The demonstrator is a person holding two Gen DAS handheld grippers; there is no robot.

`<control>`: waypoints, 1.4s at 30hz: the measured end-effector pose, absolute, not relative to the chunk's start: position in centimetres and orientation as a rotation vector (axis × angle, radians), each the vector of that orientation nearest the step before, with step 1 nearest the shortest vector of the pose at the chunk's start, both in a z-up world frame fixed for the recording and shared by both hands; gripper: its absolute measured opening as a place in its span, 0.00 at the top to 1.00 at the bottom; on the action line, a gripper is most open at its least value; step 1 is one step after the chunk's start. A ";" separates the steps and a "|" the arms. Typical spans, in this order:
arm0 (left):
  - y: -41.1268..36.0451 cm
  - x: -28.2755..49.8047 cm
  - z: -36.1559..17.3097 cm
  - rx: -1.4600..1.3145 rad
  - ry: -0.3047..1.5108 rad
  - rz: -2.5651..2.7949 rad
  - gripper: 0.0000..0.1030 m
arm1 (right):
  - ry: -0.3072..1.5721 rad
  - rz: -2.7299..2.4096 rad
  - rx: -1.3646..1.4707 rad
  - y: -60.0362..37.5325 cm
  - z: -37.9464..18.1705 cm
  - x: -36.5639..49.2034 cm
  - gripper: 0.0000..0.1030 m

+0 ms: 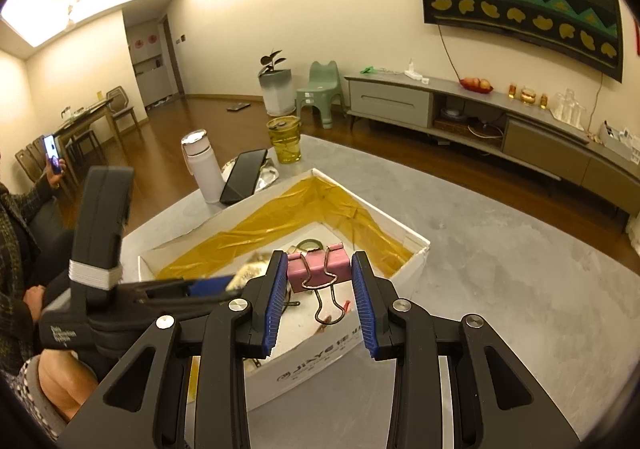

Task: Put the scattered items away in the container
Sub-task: 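Open the left tool dropping the tissue pack in while the right tool releases the clips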

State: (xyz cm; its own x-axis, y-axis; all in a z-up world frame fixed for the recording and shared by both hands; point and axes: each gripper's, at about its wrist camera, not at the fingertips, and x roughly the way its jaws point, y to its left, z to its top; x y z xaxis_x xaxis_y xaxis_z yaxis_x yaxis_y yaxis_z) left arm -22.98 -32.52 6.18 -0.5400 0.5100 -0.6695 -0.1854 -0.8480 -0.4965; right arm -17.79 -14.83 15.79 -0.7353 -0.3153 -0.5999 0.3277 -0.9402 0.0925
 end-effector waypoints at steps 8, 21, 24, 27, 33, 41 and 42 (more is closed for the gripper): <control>-32.3 -23.5 5.1 -1.265 -0.512 2.366 0.50 | 0.082 -2.628 0.933 -16.2 15.5 -19.8 0.66; -34.1 -24.7 3.4 -1.348 -0.657 2.265 0.50 | 0.134 -2.596 1.002 -18.4 14.9 -23.3 0.66; -33.8 -24.7 3.0 -1.369 -0.675 2.239 0.49 | 0.146 -2.587 1.028 -18.9 14.5 -24.2 0.66; -33.9 -24.9 2.4 -1.401 -0.734 2.199 0.49 | 0.164 -2.575 1.050 -19.5 14.1 -25.0 0.66; -34.4 -25.2 1.5 -1.445 -0.800 2.182 0.49 | 0.188 -2.554 1.080 -20.2 13.5 -26.2 0.66; -33.4 -25.4 1.3 -1.460 -0.776 2.180 0.49 | 0.197 -2.532 1.169 -20.3 11.8 -28.8 0.66; -33.3 -25.5 1.2 -1.464 -0.779 2.176 0.49 | 0.201 -2.527 1.180 -20.3 11.5 -29.2 0.66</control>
